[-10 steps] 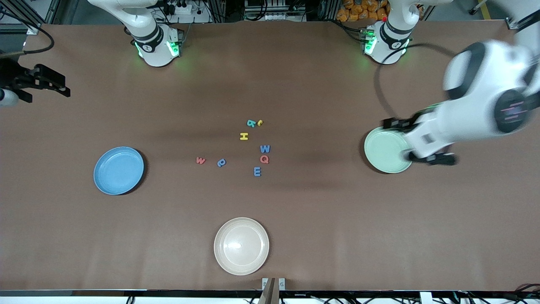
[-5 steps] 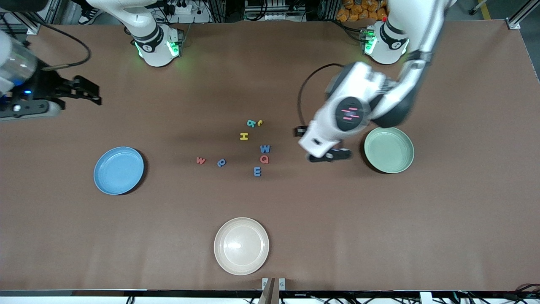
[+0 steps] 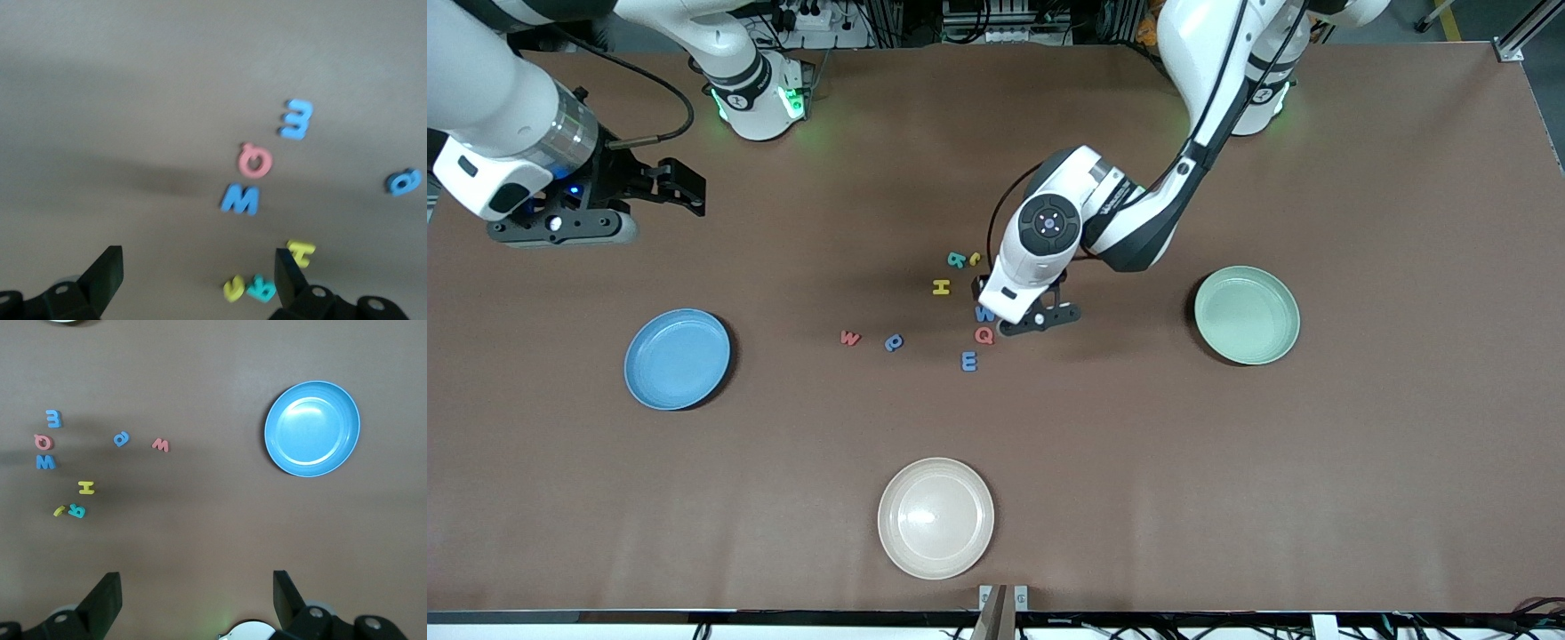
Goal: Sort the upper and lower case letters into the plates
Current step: 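Lower the left gripper and grasp the blue M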
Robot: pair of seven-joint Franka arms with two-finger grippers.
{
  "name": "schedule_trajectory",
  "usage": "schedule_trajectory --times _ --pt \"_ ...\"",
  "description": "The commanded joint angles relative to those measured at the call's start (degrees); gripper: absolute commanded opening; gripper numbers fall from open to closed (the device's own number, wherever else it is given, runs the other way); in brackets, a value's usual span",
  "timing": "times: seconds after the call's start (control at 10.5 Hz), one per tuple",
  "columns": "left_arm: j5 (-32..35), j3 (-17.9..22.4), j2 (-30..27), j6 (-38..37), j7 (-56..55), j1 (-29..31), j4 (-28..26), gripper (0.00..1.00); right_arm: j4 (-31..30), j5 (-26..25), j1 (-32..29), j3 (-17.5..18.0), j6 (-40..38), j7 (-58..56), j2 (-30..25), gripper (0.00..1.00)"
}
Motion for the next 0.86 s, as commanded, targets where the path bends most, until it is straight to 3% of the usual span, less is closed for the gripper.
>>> schedule_trajectory --times 0.0,0.1,0.38,0.76 --pt "5.46 0.81 2.98 3.43 0.59 -2.74 1.62 1.0 -1.72 0.88 -2.92 -0.4 0.26 0.72 -1.27 1.0" --pt "7.66 1.59 3.77 3.52 -0.63 -5.8 1.62 1.0 -3.55 0.88 -4.94 -0.4 0.61 0.46 -1.18 1.0" --pt "10.32 2.39 5.62 6.14 -1.26 -6.35 1.97 1.0 -11.28 1.23 -8.9 -0.4 6.12 -0.07 -1.09 1.0" --pt "10.32 2.39 8.87 9.68 -0.82 -7.23 2.41 1.0 -16.05 1.49 -8.91 -0.22 9.06 0.11 -0.82 1.0"
